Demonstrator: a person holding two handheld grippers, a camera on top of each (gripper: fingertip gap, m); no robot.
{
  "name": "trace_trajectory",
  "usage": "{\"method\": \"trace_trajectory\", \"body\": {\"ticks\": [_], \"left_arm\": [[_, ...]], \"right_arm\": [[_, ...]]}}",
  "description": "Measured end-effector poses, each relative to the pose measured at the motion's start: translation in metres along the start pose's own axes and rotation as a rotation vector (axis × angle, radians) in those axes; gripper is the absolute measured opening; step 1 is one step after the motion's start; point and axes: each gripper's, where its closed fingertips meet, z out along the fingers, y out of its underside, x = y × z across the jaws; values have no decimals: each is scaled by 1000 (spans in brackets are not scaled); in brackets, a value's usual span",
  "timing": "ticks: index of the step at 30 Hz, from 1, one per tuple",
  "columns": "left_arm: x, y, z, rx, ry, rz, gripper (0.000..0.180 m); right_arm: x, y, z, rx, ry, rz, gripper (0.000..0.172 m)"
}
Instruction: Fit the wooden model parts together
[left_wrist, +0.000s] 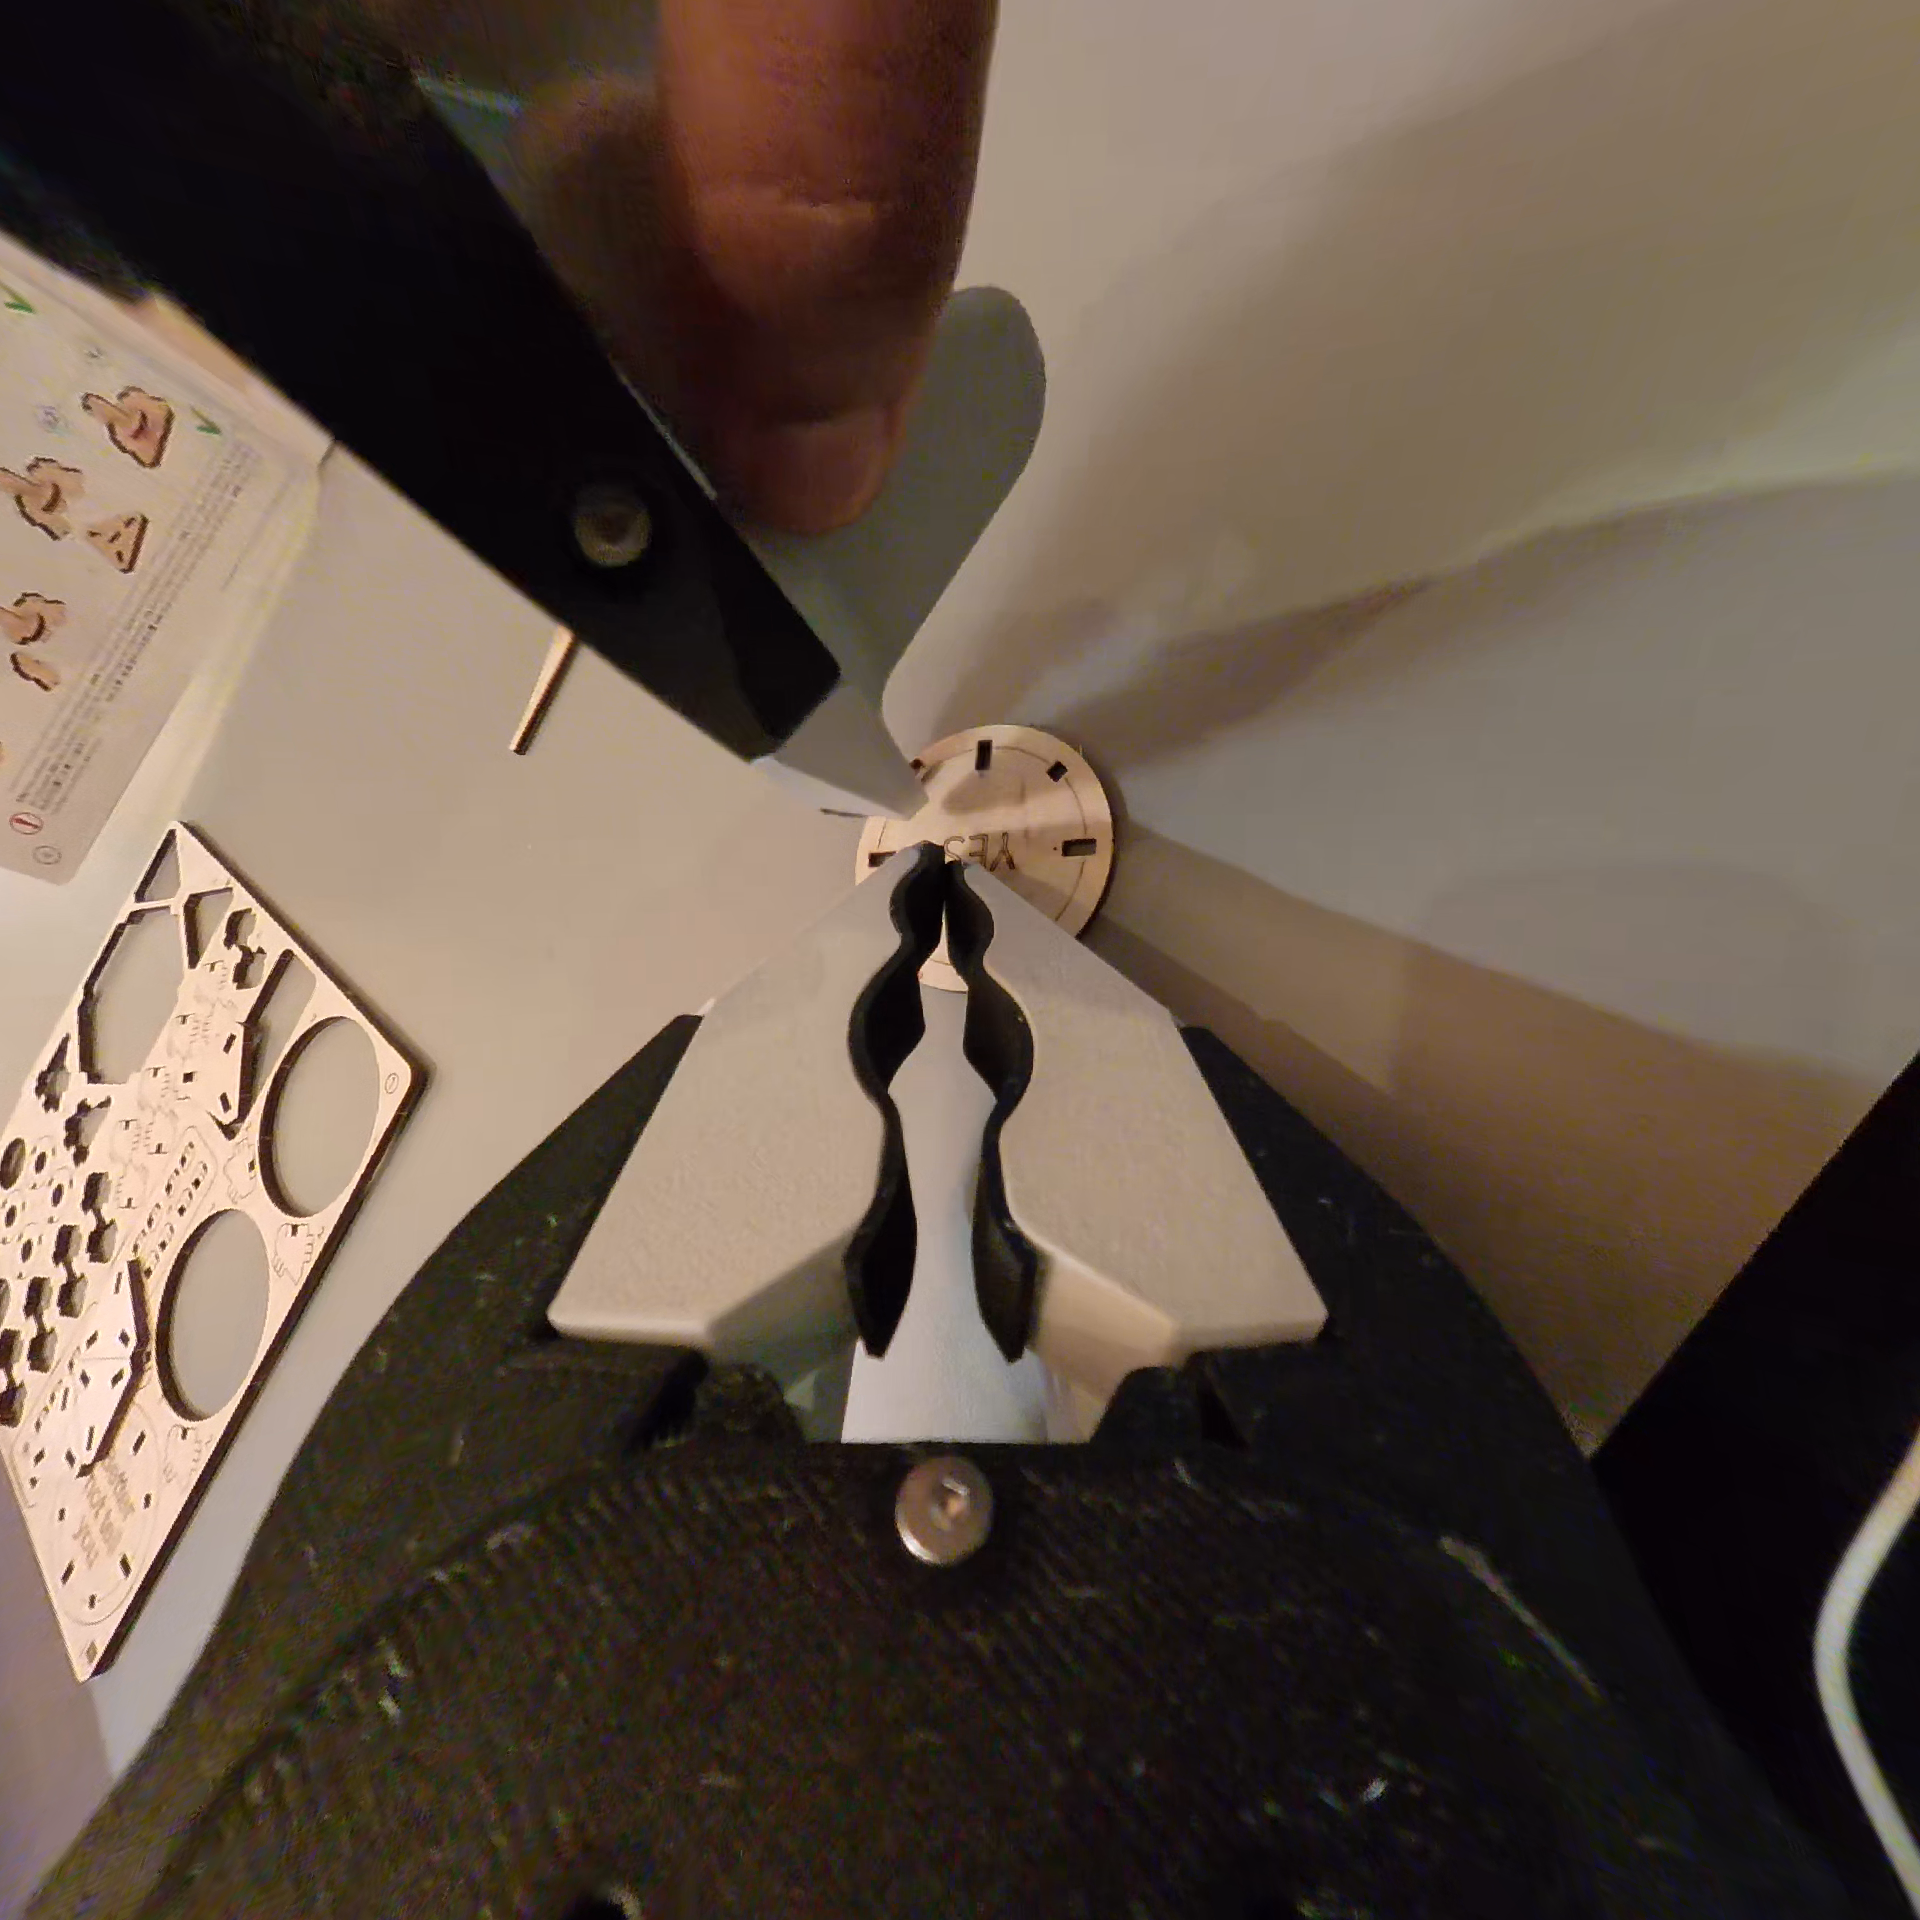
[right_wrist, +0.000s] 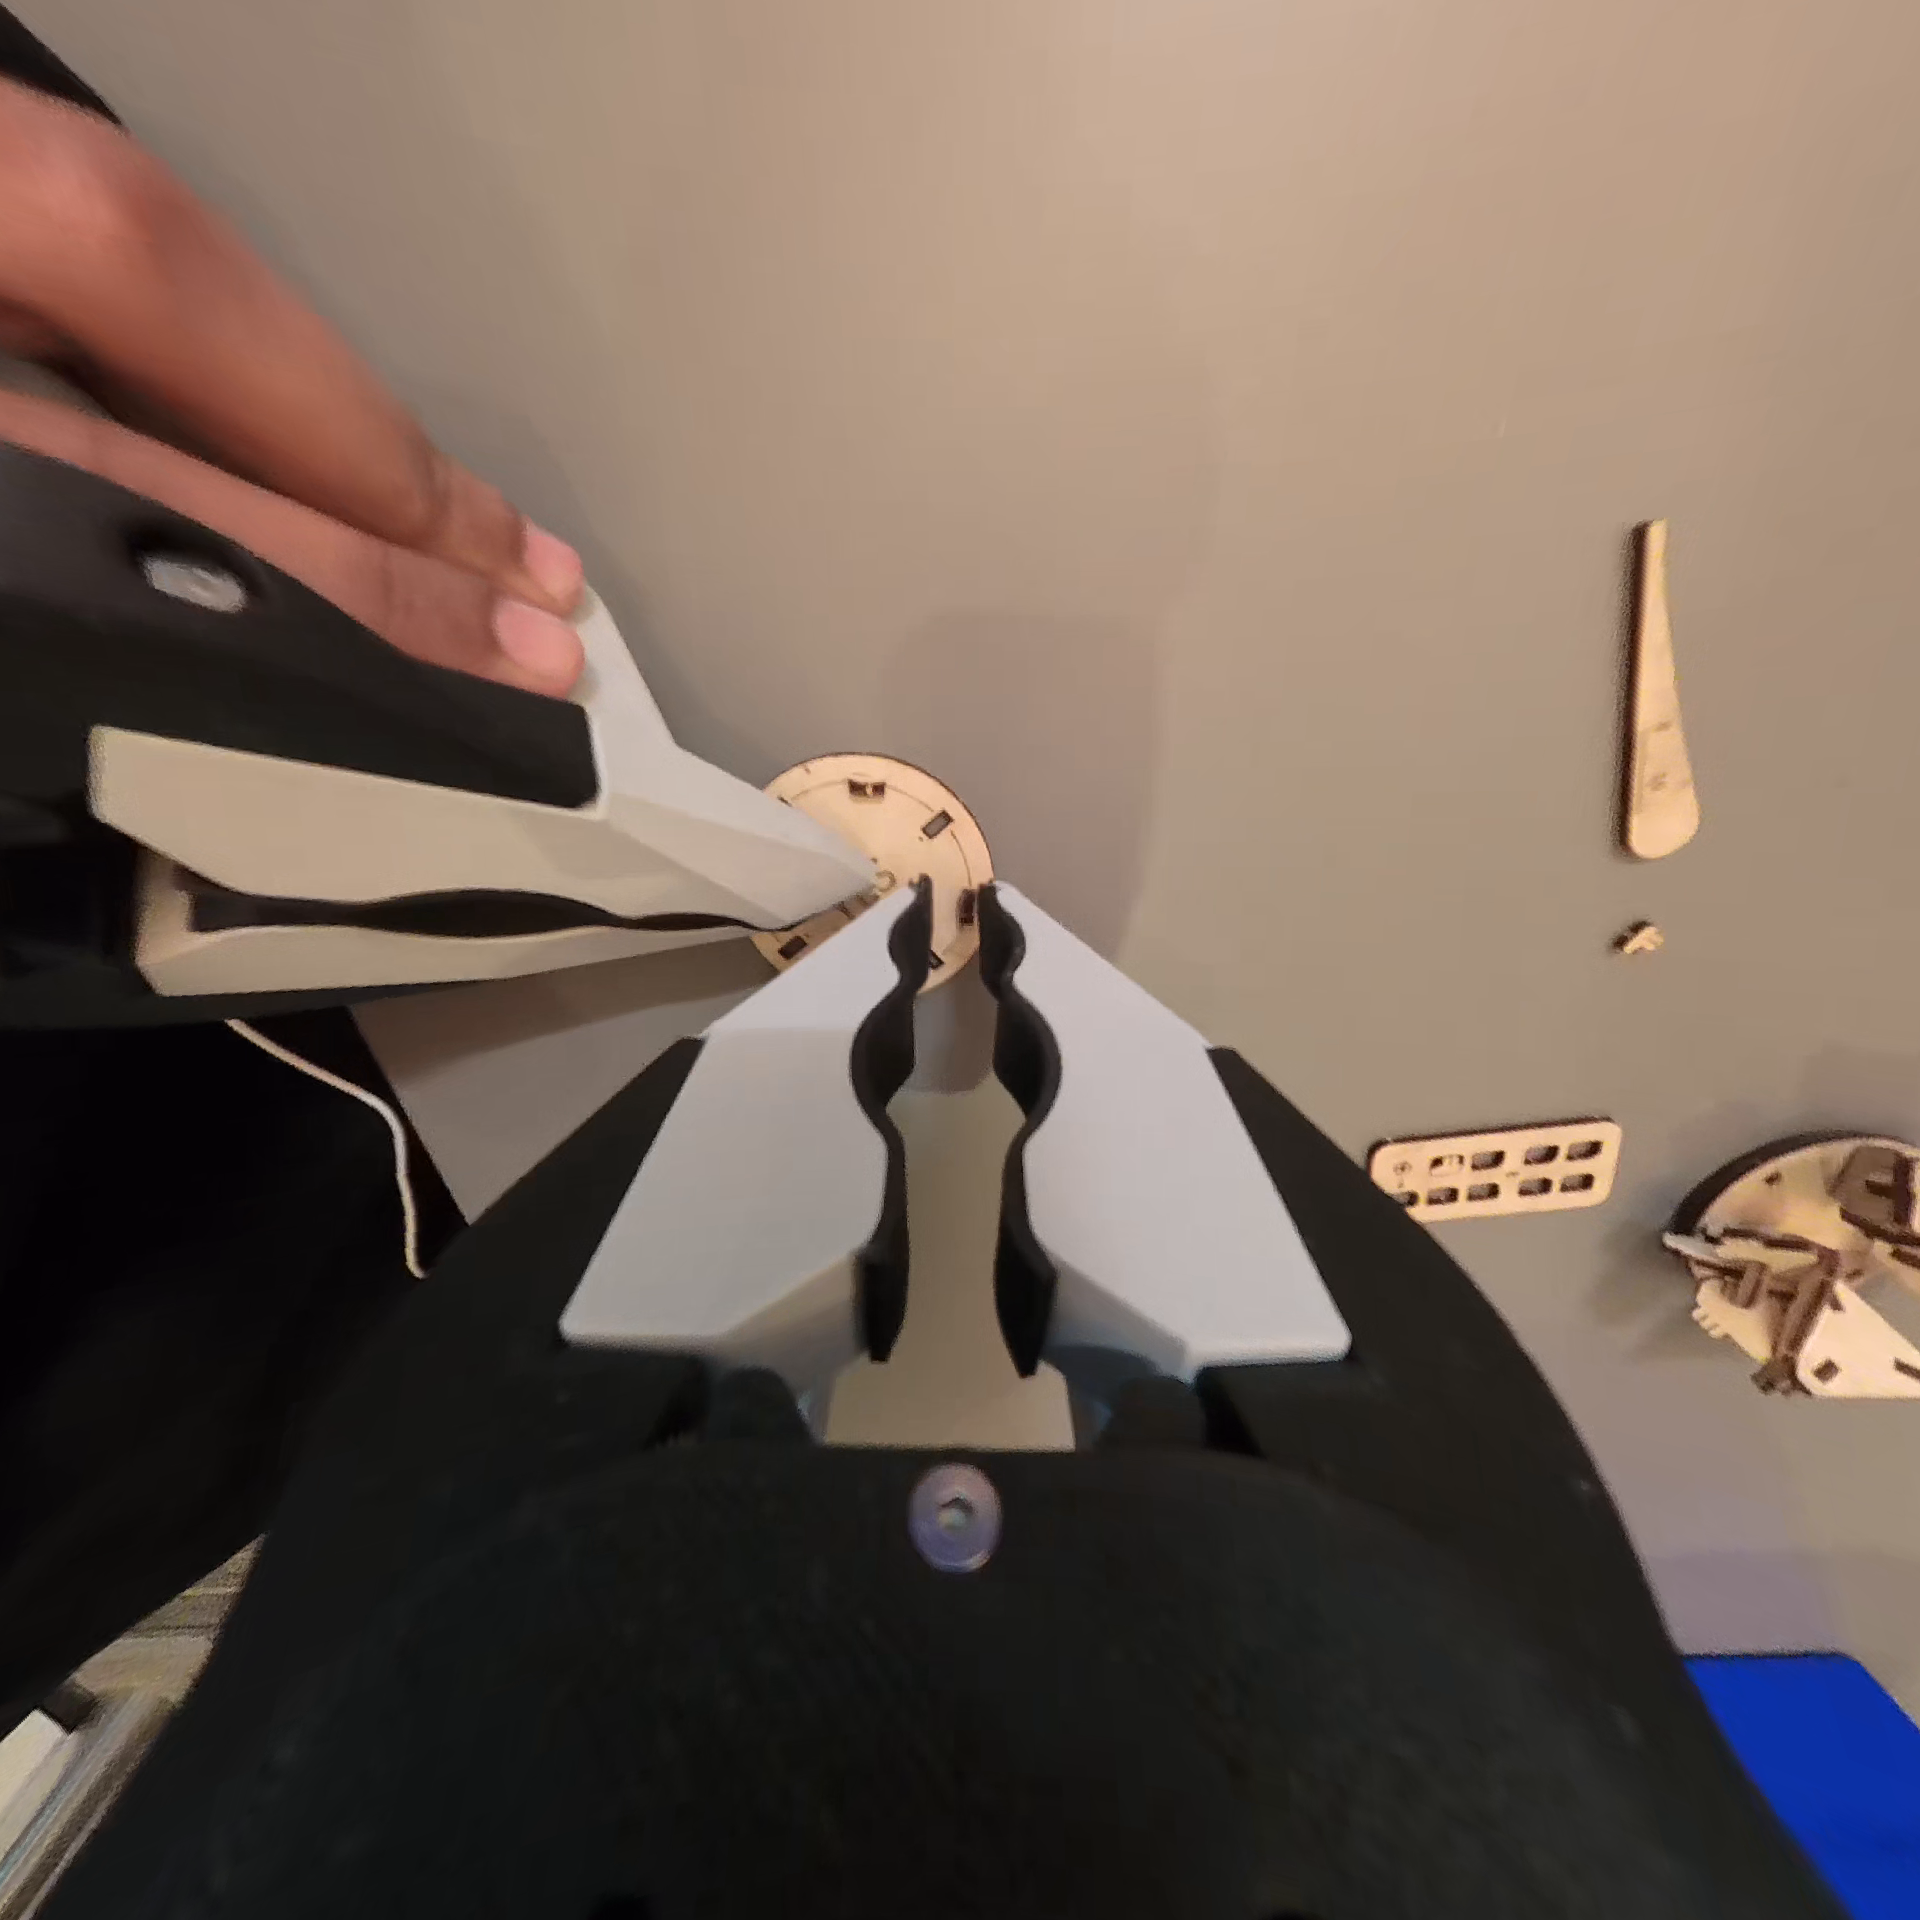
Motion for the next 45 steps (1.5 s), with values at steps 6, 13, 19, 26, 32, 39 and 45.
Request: {"method": "trace_trajectory", "body": {"ticks": [6, 13, 19, 26, 32, 39, 45], "left_arm": [[0, 0, 0, 0, 4, -4, 0], [0, 0, 0, 0, 9, -9, 0], [0, 0, 0, 1, 13, -12, 0], [1, 0, 0, 2, 15, -11, 0], [1, 0, 0, 2, 21, -16, 0], [0, 0, 0, 2, 16, -11, 0], [0, 0, 0, 1, -18, 27, 0]], "right_arm": [[2, 2, -1, 6, 4, -1, 3], [2, 3, 3, -6, 1, -2, 1], [2, 3, 4, -22, -9, 2, 1], [1, 2, 4, -89, -47, 31, 0], [1, 2, 6, -158, -102, 53, 0], [2, 2, 6, -192, -41, -10, 0], [3, -4, -5, 45, -54, 39, 26]]}}
